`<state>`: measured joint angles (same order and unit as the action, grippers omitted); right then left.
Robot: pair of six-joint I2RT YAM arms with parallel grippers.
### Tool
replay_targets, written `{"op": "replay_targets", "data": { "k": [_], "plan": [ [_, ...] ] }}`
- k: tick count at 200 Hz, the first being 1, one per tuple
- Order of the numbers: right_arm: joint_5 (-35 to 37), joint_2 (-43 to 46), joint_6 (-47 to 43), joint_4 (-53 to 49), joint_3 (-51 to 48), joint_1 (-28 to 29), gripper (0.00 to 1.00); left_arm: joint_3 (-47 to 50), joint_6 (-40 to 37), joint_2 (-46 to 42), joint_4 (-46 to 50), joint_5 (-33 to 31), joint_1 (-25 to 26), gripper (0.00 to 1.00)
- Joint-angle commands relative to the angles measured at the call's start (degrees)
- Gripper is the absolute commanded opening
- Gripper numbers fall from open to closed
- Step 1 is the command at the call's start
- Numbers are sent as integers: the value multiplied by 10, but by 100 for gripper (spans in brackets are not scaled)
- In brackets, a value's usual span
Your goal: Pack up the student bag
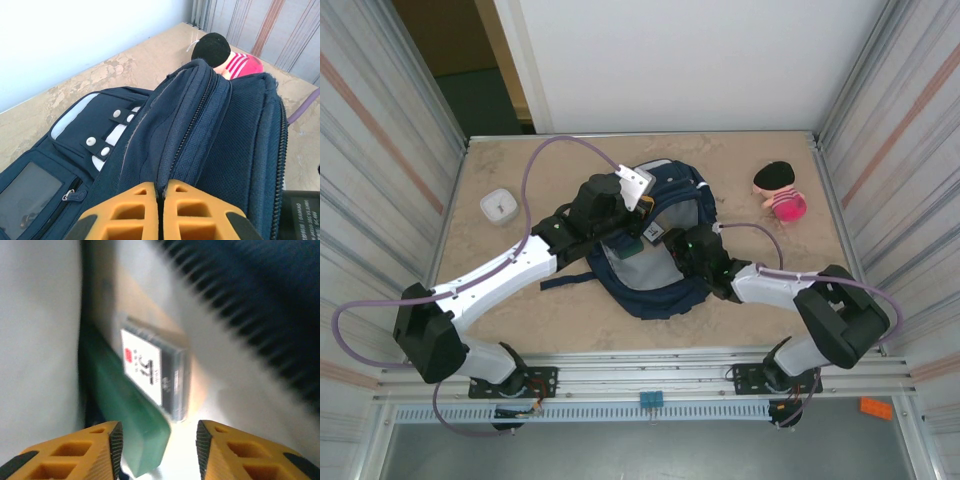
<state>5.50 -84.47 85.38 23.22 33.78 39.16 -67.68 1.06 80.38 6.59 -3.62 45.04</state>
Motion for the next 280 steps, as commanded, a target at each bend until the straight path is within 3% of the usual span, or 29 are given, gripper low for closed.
{"op": "replay_targets", "data": {
  "k": [1,119,143,157,179,212,248,280],
  "plan": [
    [-23,-35,22,6,14,-4,39,-13,-6,-32,-59,-8,-4,0],
    [-52,-160,38,116,83,1,18,-16,3,-22,-54,23,-4,0],
    [-64,-168,37,120,93,1,19,-18,1,-20,-50,24,-4,0],
    [-64,-159,36,117,84,1,25,-17,-2,-23,-48,18,-4,0],
    [-58,-118,21,111,49,-3,34,-11,-9,-27,-43,14,-4,0],
    [-78,-7,-65,128,-16,-16,40,14,-1,-33,-47,14,-4,0],
    [-93,153,-170,-120,-4,-39,42,37,16,-41,-70,21,-4,0],
    [-111,299,-279,-282,9,-81,44,56,-10,-38,-77,33,10,0]
  ]
}}
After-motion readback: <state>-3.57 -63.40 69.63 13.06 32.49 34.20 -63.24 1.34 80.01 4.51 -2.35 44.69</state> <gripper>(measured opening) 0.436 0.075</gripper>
